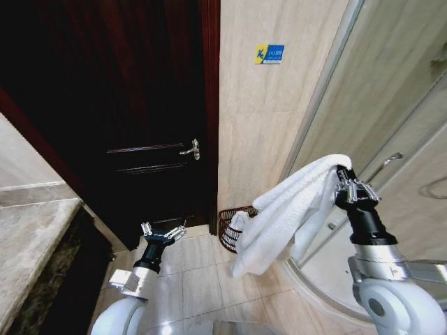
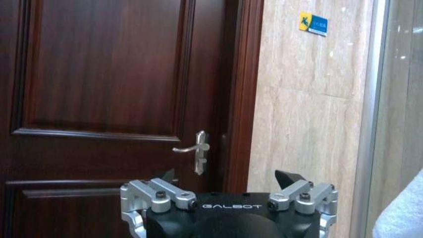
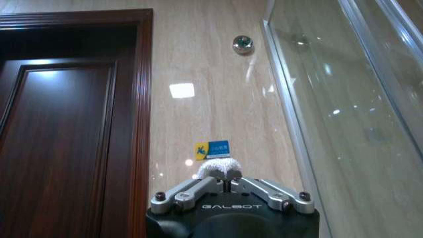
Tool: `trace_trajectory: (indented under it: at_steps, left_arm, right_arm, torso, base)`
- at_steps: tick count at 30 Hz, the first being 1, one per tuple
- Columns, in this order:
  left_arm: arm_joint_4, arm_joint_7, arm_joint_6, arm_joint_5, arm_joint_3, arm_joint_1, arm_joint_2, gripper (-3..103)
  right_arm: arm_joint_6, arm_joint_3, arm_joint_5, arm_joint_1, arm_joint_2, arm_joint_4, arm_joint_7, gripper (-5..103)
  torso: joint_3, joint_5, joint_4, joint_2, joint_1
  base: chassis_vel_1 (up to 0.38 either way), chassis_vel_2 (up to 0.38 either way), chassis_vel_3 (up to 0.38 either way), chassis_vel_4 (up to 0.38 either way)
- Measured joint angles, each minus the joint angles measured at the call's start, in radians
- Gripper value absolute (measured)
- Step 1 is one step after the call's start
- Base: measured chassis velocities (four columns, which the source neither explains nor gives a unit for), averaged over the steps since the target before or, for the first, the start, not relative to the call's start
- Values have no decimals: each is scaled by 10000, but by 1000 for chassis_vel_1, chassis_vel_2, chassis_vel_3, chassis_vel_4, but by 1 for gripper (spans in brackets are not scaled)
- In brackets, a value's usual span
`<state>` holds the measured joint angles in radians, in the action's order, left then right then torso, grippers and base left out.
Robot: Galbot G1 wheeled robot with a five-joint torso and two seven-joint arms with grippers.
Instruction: Discard the used towel into the hamper.
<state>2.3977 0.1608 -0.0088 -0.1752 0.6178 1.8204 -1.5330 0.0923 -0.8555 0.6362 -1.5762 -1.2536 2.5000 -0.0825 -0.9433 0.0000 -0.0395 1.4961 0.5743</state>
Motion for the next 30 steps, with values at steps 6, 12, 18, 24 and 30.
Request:
trace_trajectory:
  at_steps: [6,12,18,24,30]
  left_arm:
    - [0,0,0,0,0,0,0,99]
    - [0,0,0,0,0,0,0,99]
    - [0,0,0,0,0,0,0,99]
    - [0,0,0,0,0,0,0,99]
    - [0,0,0,0,0,0,0,99]
  right_arm:
    - [54,-28,-116,-27,-29,0,-188,1]
    - [197,-2,-138,-15,-63,0,-178,1]
    - [297,-93,-149,-60,-85,0,-157,1]
    - [299,-152,-186,-56,-92,0,-144,1]
    - [315,-229,-209,-69,-103,0,-134,1]
  torso:
    - [0,0,1,0,0]
    - [0,0,0,-1,0]
    - [1,1,0,-1,-1]
    - [1,0,-2,-1,-1]
    - [1,0,-3,-2,-1]
  base:
    - [0,0,0,0]
    - [6,8,9,7]
    - [58,48,46,45]
    - [87,84,87,78]
    - [101,119,111,101]
